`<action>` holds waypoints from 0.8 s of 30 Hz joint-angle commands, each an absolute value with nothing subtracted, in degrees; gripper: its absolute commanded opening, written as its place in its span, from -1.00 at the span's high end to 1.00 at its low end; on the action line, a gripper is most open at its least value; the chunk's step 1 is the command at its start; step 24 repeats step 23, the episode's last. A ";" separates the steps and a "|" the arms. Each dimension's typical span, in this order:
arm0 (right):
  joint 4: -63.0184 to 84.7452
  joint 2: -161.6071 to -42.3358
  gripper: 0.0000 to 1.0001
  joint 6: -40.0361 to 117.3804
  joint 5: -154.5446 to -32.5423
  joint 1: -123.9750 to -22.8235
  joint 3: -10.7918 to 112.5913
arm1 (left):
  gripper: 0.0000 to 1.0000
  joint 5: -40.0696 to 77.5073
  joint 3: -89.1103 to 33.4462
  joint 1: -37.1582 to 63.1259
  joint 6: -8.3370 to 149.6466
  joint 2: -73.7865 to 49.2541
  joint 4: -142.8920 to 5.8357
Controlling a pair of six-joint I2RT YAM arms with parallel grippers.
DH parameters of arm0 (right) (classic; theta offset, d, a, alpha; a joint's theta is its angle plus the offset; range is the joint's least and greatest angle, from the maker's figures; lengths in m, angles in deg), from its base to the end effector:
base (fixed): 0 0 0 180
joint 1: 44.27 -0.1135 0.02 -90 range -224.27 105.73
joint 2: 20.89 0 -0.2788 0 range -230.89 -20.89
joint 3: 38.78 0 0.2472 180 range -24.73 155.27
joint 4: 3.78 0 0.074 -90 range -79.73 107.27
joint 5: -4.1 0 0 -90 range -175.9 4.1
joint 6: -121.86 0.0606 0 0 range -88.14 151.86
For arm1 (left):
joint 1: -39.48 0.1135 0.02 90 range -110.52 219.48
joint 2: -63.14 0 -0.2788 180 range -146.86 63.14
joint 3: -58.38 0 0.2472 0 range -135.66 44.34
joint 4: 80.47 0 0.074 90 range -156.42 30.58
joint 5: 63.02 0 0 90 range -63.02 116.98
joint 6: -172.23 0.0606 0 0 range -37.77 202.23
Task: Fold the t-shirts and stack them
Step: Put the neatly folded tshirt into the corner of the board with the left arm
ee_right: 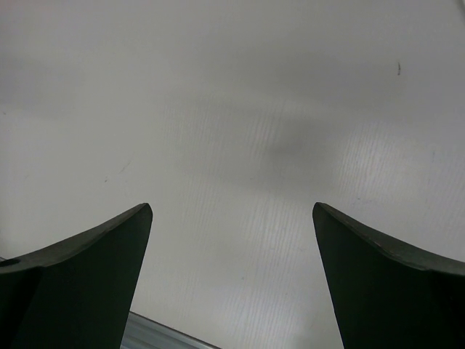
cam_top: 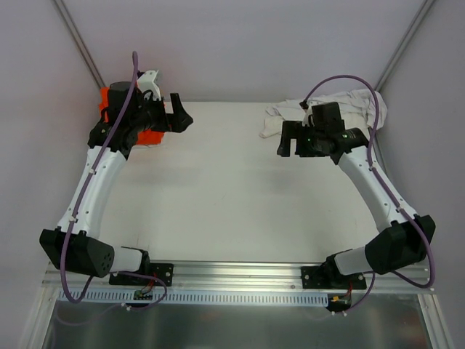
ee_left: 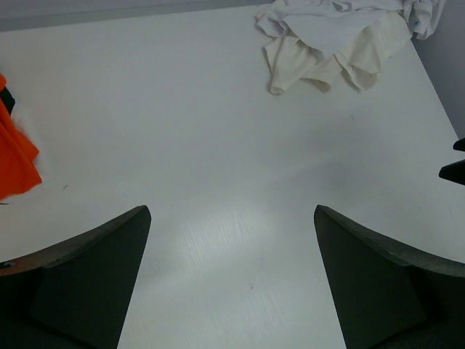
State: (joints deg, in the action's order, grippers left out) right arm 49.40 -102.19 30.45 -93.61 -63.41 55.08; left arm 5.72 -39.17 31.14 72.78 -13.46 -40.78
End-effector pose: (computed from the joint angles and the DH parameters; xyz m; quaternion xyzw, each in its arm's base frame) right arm 0.3005 0.1129 0.3556 -0.1893 0.8870 0.1246 0.4024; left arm 0.3033 -0.0667 0.4312 0.0997 0.7999 -0.2367 0.5425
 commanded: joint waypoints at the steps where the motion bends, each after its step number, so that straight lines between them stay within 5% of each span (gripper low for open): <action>1: 51.49 -97.97 -0.99 27.12 -86.36 -64.49 57.79 | -0.97 9.49 -40.65 29.99 74.68 -13.32 -41.12; 9: 53.33 -96.39 -0.99 23.07 -75.62 -65.98 57.80 | -0.97 10.19 -41.53 27.62 75.20 -14.91 -40.50; 24: 52.28 -97.00 -0.99 23.42 -77.20 -66.42 57.00 | -0.97 11.16 -41.80 26.56 74.76 -15.17 -39.62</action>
